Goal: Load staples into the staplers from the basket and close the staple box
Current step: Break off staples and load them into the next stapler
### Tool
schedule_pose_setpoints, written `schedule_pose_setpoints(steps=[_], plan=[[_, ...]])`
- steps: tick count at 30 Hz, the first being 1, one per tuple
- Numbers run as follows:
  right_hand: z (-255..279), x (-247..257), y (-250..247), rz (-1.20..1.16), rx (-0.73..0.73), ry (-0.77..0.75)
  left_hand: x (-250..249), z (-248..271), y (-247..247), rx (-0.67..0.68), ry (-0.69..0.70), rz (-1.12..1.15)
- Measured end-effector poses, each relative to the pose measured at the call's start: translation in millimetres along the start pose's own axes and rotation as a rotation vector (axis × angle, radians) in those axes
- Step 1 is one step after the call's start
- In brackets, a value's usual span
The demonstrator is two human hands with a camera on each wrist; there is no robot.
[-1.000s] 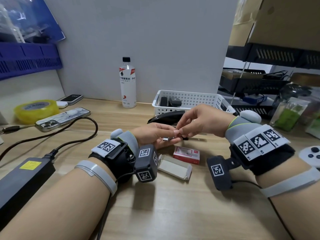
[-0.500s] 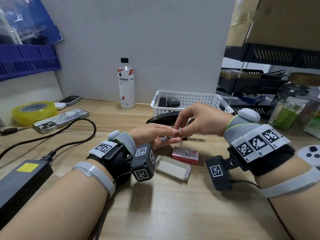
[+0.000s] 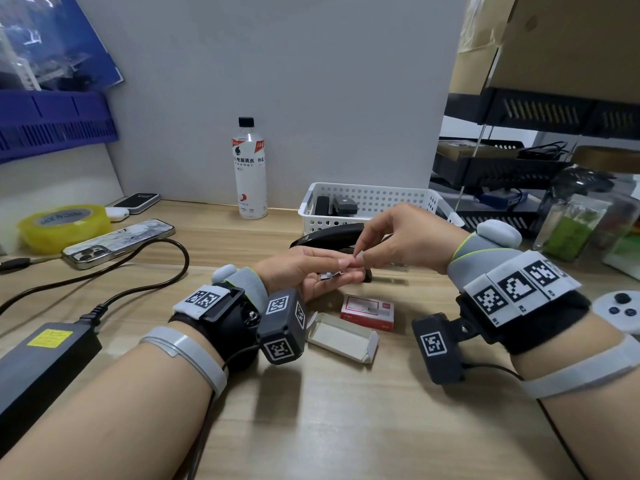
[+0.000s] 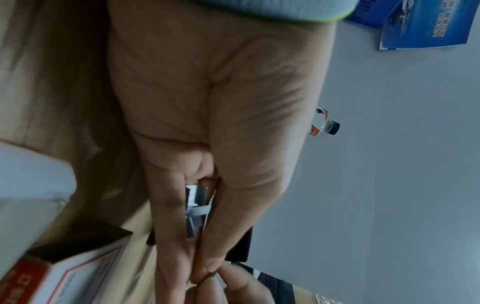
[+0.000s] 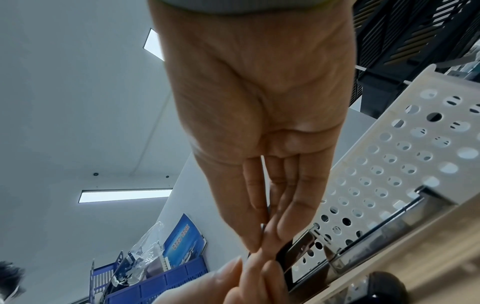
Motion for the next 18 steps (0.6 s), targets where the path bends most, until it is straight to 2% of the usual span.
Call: schedule_pose_setpoints(steps=[6, 13, 18], plan=[[1, -2, -4, 0.031, -0.055, 0.017, 0, 0, 2, 0.017, 0.038, 0.030], [0, -7, -5, 0.066, 0.025, -0.032, 1, 1, 3, 0.050, 0.044, -0.013], [-7, -46, -23, -0.185, -0.016, 0.071, -3, 0, 0, 0.068, 0.030, 0.038]])
Point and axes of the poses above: each hand's wrist, its own z-axis away from the middle knuckle, its own y-axis out of the palm, x = y × z, the point moved 3 cm from there along -z, towards the middle knuckle, and after that the axes turned 2 degrees about z, right-handed, at the moved point
